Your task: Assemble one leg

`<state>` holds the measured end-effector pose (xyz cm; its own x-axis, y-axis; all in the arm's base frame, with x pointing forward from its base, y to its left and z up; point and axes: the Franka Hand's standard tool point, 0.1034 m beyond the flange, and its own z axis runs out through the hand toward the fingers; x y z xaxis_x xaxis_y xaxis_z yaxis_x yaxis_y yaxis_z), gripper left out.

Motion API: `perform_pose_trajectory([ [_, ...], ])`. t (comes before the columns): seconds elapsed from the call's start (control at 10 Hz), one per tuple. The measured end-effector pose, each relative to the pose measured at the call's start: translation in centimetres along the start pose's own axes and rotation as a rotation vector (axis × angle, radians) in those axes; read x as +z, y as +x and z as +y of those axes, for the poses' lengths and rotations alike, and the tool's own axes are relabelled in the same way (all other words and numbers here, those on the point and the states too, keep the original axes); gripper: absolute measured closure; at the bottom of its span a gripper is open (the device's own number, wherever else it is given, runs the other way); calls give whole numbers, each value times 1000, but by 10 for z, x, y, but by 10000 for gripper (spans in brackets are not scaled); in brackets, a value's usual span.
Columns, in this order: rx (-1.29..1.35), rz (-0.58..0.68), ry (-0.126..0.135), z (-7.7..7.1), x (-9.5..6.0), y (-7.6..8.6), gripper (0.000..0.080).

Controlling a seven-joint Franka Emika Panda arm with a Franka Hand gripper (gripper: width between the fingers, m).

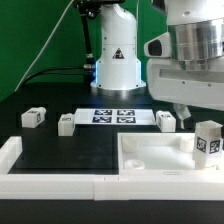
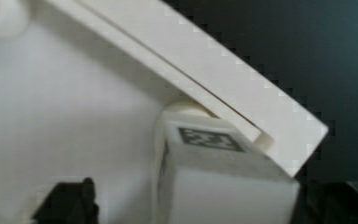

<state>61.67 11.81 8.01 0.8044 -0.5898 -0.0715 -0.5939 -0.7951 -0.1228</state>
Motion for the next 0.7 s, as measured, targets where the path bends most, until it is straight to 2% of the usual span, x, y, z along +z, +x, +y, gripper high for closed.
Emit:
perform_pose_trajectory([
  [0.2,-255,5,-10,-1,2,-2,152],
  [0.4,-512,14,-30,-1,5,-3,150],
  [0.5,-646,15,-50,1,8,-3,150],
  [0.7,-795,14,-62,1,8,-3,150],
])
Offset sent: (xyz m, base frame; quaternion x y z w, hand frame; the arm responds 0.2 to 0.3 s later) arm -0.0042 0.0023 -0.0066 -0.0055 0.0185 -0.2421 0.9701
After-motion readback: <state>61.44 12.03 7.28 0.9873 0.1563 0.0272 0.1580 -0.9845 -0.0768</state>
